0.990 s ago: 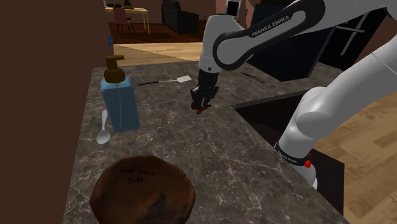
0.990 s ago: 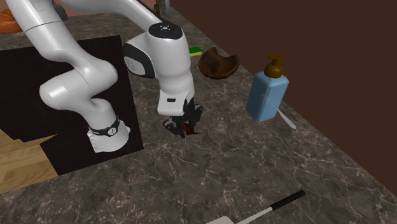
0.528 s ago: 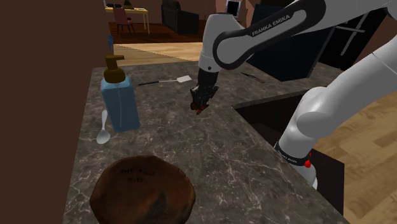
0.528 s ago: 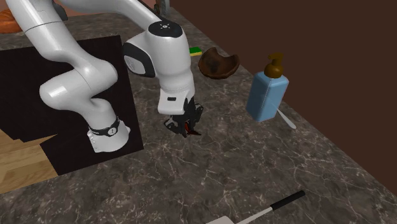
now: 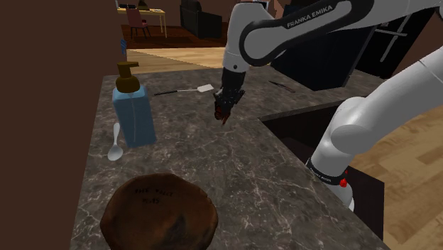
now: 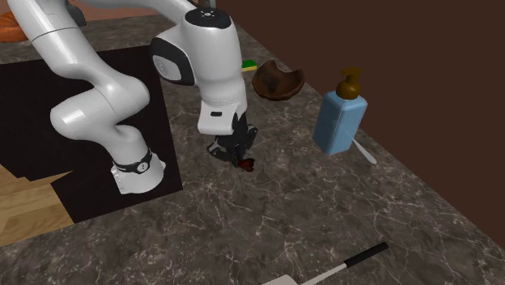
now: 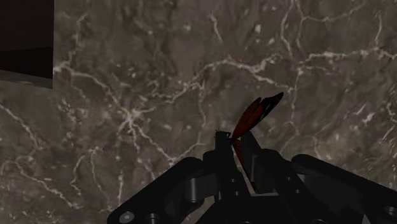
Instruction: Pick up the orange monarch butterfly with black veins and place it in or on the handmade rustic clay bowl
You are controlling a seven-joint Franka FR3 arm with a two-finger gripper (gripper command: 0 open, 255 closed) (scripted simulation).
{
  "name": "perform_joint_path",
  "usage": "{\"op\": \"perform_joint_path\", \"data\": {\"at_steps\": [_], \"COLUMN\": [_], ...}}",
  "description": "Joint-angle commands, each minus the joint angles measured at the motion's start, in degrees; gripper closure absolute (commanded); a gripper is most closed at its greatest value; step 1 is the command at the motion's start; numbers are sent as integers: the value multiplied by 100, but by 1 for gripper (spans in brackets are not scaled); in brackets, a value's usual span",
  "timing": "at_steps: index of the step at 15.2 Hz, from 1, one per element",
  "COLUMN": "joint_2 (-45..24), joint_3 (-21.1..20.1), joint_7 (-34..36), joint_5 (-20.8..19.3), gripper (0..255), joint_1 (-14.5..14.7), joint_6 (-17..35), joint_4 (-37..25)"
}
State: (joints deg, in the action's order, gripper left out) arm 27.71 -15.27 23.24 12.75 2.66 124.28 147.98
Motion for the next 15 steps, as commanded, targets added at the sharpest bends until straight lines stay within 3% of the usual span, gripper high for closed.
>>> {"op": "perform_joint_path", "data": {"at_steps": [1,15], "joint_2": [71,367], "joint_3": [26,163], "joint_7": [4,79], "joint_5": [-19,-132], "gripper": [255,255], "joint_1": [-7,-45], "joint_6": [-180,-1341], "joint_4": [-103,-970]}}
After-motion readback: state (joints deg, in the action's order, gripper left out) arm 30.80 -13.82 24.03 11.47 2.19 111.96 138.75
